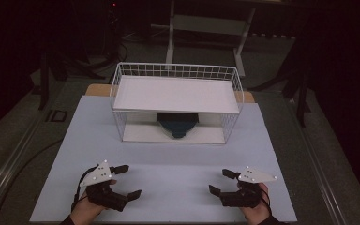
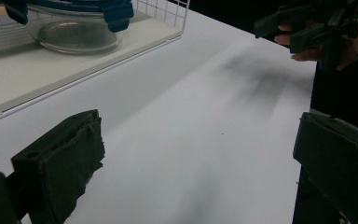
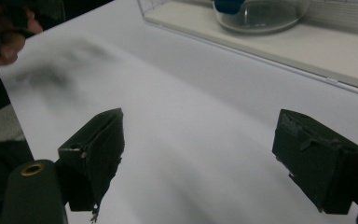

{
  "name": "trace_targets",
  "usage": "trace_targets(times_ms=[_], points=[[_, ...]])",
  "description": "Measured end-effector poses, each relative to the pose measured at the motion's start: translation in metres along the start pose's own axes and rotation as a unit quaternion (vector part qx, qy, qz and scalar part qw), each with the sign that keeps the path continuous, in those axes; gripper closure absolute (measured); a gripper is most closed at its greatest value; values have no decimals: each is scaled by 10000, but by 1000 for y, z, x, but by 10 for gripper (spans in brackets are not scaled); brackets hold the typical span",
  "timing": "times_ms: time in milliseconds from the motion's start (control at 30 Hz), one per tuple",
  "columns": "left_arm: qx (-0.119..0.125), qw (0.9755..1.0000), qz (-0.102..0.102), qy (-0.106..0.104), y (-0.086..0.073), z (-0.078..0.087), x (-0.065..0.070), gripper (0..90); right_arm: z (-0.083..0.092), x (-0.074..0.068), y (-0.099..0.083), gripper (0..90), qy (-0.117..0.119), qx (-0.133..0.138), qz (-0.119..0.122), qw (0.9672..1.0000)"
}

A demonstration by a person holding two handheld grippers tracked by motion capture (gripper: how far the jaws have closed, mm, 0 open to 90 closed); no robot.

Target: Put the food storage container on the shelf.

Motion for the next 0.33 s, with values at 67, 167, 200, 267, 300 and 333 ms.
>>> trace_targets(times_ms=[67, 167, 200, 267, 300, 333], points=[[8, 10000, -7, -12, 0, 0, 0, 17, -1, 2, -3, 165, 2, -56, 40, 10000], [13, 10000, -19, -6, 1, 0, 1, 17, -3, 3, -4, 164, 23, -132, 44, 9999], [18, 10000, -20, -12, 1, 0, 1, 16, -4, 3, -5, 164, 17, -162, 73, 9998], [25, 10000, -21, -8, 1, 0, 1, 16, -5, 3, -6, 164, 31, -212, 70, 9997], [31, 10000, -17, -9, 1, 1, 0, 17, -6, 3, -6, 164, 23, -219, 73, 9997], [41, 10000, -11, -5, 2, 1, 0, 17, -6, 3, -6, 165, 21, -226, 80, 9997]])
Point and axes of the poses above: each handheld gripper's, and its own axes: z roughly backward along the jaws, y roughly out of its top, x roughly to its right, the point moved 4 cm from there along -z, roughly forward along the jaws, and after that the axes turned 8 degrees about -z, right-handed, at the moved point
